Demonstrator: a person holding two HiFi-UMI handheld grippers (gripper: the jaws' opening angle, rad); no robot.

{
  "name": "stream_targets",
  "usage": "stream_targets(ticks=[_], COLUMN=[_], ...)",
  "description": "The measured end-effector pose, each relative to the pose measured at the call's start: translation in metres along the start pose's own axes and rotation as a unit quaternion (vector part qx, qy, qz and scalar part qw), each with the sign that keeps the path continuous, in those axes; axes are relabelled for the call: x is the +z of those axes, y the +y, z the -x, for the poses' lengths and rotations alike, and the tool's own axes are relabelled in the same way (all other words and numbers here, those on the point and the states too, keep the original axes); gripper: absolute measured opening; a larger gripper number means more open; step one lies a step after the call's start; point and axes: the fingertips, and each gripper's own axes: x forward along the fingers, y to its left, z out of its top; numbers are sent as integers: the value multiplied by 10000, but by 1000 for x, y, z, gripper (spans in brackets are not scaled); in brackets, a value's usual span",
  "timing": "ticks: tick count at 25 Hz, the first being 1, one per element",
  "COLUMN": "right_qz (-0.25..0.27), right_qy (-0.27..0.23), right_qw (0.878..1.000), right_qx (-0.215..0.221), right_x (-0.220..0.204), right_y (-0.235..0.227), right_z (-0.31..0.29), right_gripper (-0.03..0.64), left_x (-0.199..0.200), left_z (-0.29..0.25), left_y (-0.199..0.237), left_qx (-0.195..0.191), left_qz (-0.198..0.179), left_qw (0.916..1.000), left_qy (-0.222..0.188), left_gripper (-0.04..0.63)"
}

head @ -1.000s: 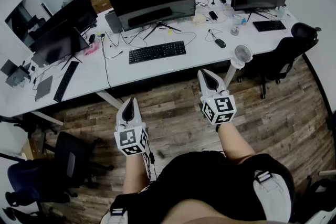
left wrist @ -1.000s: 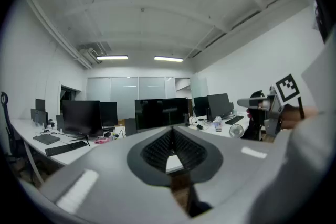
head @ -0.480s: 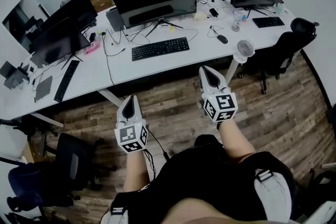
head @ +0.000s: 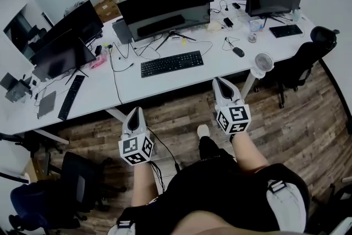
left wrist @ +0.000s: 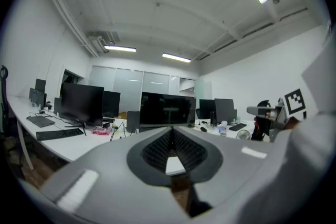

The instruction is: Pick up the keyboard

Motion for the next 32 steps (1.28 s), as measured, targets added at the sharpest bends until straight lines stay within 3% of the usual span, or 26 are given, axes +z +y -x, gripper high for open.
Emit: stream_targets(ticks=[9, 15, 18, 26, 32], right_qz=[-111, -58, -12, -188, -241], right_qy=[-1, 95, 165, 631, 780], right_qw=[9999, 9998, 9995, 9971, 9964], right_qx=[42, 182, 279, 393, 209], right_x=[-20, -20, -22, -48, -63], right_y=[-58, -103, -117, -131, -135], right_z=[-151, -261, -304, -372, -397], right_gripper=[-3, -3, -3, -3, -3], left_x=[30, 56, 57, 38, 18], left_z=[-143, -258, -303, -360, -390], left_y=[36, 30, 27, 61, 108], left_qx=[253, 93, -41, 147, 238], left_qz=[-219, -520, -474, -246, -178], left_qw=[9994, 9986, 9989, 9988, 9966], left_qy=[-129, -100, 19, 402, 768], left_gripper=[54, 54, 54, 54, 54])
